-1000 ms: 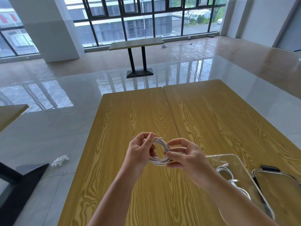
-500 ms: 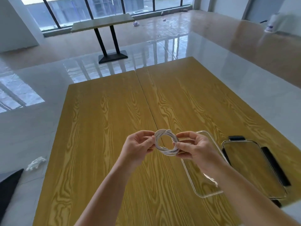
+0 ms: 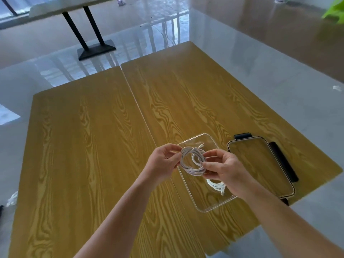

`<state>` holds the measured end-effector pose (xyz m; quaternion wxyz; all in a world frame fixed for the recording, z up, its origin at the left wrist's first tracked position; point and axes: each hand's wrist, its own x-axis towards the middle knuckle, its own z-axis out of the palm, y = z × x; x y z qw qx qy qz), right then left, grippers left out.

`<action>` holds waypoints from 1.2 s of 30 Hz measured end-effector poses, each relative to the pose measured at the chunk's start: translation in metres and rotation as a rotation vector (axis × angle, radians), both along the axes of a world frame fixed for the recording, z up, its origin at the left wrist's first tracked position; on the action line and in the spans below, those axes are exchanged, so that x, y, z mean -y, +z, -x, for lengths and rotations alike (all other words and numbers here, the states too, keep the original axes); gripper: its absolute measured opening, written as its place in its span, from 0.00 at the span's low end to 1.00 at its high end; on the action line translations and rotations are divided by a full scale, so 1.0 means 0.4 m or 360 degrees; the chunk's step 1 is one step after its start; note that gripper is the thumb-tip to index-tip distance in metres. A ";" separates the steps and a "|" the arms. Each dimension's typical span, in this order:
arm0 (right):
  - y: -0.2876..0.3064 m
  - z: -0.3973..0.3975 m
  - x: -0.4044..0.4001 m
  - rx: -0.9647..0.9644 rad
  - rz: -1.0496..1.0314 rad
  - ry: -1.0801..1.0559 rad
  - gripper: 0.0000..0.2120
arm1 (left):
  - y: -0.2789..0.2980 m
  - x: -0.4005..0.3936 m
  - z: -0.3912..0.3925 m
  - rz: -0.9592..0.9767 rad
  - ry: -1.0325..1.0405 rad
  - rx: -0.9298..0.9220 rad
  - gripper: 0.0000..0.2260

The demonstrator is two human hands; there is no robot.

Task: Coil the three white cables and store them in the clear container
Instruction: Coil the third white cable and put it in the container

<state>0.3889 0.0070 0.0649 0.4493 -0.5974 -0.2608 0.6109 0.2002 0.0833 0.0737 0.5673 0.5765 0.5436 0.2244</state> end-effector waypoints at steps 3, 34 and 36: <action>-0.042 -0.014 0.015 0.0042 0.0119 -0.0027 0.11 | -0.045 -0.012 -0.034 -0.0044 -0.0162 -0.0237 0.04; -0.253 -0.015 -0.012 0.0887 0.0731 0.0561 0.09 | -0.284 -0.142 -0.212 -0.0211 -0.1479 -0.1464 0.11; -0.258 -0.014 -0.014 0.0924 0.0732 0.0606 0.10 | -0.290 -0.147 -0.217 -0.0215 -0.1563 -0.1523 0.11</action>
